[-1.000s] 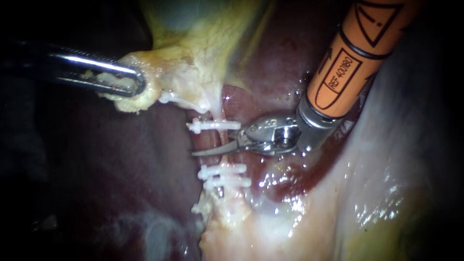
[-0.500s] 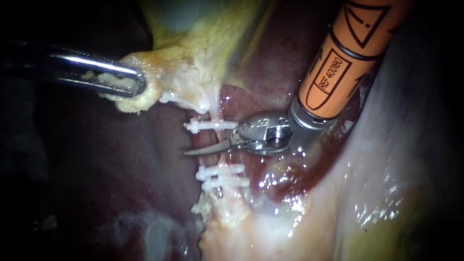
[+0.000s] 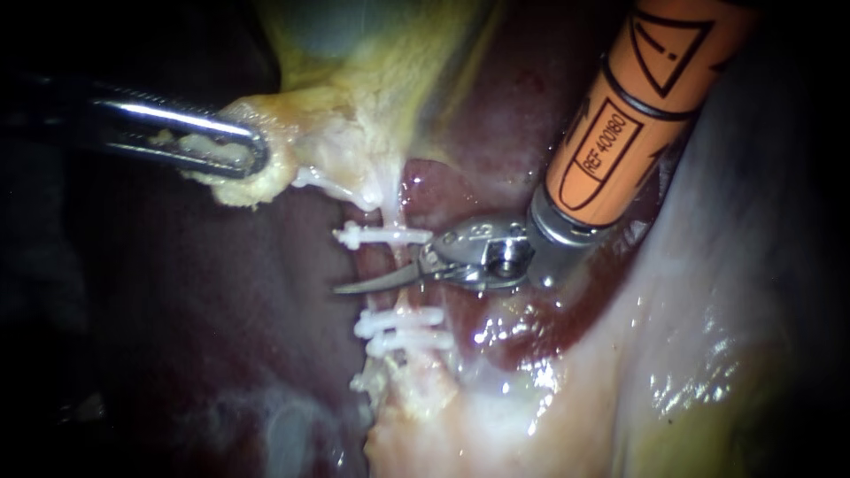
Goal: Go to the cutting position right tube
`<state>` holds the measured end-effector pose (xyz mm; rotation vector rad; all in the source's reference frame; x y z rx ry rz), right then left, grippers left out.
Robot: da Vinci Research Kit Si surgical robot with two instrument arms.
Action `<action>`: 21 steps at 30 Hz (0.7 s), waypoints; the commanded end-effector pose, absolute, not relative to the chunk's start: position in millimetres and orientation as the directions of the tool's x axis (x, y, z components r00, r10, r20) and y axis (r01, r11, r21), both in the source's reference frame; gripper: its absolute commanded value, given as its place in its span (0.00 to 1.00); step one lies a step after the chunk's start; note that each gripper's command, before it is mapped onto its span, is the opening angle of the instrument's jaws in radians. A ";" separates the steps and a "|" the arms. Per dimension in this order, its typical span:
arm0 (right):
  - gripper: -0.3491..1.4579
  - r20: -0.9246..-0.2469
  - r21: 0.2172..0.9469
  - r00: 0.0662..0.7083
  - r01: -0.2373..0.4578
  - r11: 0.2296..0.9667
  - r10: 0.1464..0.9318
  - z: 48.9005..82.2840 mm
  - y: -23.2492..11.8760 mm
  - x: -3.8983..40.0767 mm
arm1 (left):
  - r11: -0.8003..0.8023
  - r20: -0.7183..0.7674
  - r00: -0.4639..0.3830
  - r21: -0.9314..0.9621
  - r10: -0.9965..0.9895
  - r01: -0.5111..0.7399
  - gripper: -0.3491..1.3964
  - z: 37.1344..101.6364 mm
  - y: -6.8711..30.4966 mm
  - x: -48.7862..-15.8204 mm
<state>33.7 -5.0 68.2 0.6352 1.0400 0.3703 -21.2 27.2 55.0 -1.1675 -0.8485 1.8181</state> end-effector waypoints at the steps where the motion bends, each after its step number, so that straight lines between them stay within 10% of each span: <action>1: 0.98 -0.679 0.647 0.468 0.018 0.762 0.566 67.9 -5.1 33.9 | -0.457 -0.395 -0.257 -0.849 0.882 -0.263 0.00 55.1 27.2 -21.2; 21: 0.99 -0.685 0.658 0.452 0.048 0.752 0.571 66.8 -6.0 34.5 | -0.458 -0.395 -0.257 -0.849 0.882 -0.263 0.00 55.2 27.2 -21.1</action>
